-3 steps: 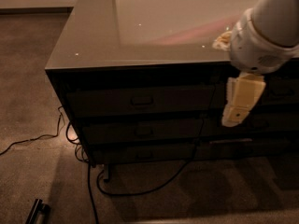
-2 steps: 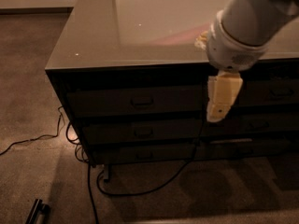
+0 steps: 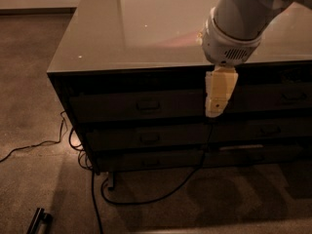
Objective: Open top drawer
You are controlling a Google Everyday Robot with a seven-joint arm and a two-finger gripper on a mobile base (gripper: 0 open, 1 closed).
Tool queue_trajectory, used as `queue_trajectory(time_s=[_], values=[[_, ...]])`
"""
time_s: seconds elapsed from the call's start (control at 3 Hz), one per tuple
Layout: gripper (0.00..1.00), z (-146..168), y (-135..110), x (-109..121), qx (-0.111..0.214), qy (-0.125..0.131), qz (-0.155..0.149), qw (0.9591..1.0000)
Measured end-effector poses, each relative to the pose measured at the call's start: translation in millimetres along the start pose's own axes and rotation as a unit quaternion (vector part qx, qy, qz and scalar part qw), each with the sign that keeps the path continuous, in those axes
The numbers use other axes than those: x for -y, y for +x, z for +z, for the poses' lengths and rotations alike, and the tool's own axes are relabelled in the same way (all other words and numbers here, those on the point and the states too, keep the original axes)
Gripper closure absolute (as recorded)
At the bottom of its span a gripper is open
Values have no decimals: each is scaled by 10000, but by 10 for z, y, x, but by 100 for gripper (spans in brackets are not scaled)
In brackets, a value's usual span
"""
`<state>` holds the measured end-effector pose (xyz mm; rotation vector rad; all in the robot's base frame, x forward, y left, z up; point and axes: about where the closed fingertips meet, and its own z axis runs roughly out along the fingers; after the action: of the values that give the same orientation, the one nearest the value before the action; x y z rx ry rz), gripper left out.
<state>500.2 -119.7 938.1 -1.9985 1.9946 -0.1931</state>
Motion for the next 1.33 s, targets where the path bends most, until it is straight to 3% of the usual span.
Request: queue_trajectory(time_s=[0.33, 0.67, 1.0, 1.33], values=[[0, 233, -1, 111, 451, -55, 237, 9987], [0, 636, -52, 255, 592, -263, 313, 9974], [0, 1127, -109, 306, 379, -602, 168, 9973], [0, 1505, -156, 408, 108, -783, 40, 9969]])
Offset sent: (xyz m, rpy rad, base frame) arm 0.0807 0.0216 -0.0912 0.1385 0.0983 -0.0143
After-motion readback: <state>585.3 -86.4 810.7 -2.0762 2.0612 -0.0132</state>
